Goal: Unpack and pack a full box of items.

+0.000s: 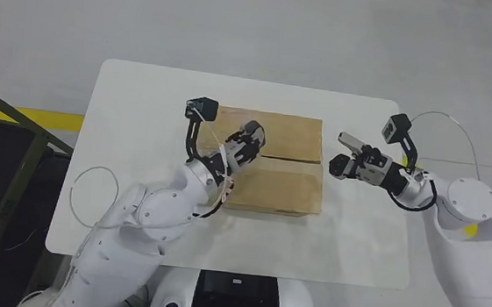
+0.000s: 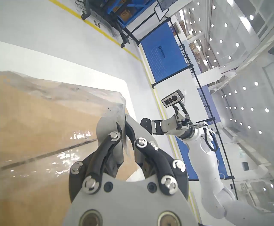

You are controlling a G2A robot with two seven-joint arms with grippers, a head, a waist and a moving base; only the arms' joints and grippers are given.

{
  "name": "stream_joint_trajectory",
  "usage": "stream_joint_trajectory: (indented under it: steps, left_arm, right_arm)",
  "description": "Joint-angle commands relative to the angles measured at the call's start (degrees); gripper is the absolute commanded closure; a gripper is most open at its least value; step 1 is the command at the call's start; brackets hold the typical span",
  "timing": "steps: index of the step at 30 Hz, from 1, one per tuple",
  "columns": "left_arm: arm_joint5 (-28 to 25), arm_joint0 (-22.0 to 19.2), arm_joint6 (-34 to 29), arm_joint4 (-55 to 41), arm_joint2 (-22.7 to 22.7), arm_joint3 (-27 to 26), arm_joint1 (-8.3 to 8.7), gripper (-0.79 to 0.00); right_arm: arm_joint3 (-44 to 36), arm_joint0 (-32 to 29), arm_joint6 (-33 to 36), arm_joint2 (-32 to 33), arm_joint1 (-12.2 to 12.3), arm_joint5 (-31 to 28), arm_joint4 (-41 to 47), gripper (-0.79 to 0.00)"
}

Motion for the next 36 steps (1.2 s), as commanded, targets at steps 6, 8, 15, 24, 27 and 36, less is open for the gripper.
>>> stream_joint_trajectory:
  steps: [6,8,15,24,27,36]
  left_arm:
    - [0.83,-2.94,-0.1,1.5,4.86,2.76,-0.77,-0.003]
    - [1.06,-3.61,-0.46,2.19,6.06,3.53,-0.94,-0.037]
    - [1.83,-6.1,-1.7,5.8,9.76,6.61,-1.55,-0.262]
    - [2.31,-8.5,-1.68,7.27,12.21,9.03,-2.43,-0.277]
    - [2.0,-9.06,-1.03,7.57,12.72,9.79,-2.71,-0.271]
    - [1.16,-10.45,0.59,8.68,14.05,13.88,-3.53,-0.243]
  right_arm:
    - [-0.46,-0.91,-0.35,0.65,0.19,-0.04,-0.03,-0.785]
    - [-0.49,-1.22,-0.38,0.95,0.25,-0.11,0.06,-0.785]
    - [-0.05,-1.69,-0.17,1.3,0.39,-0.53,0.4,-0.785]
    - [1.19,-1.46,0.03,1.31,0.47,-1.12,1.0,-0.785]
    - [1.58,-1.42,0.03,1.41,0.51,-1.21,1.18,-0.785]
    - [2.28,-1.21,0.03,1.3,0.59,-1.24,1.31,-0.785]
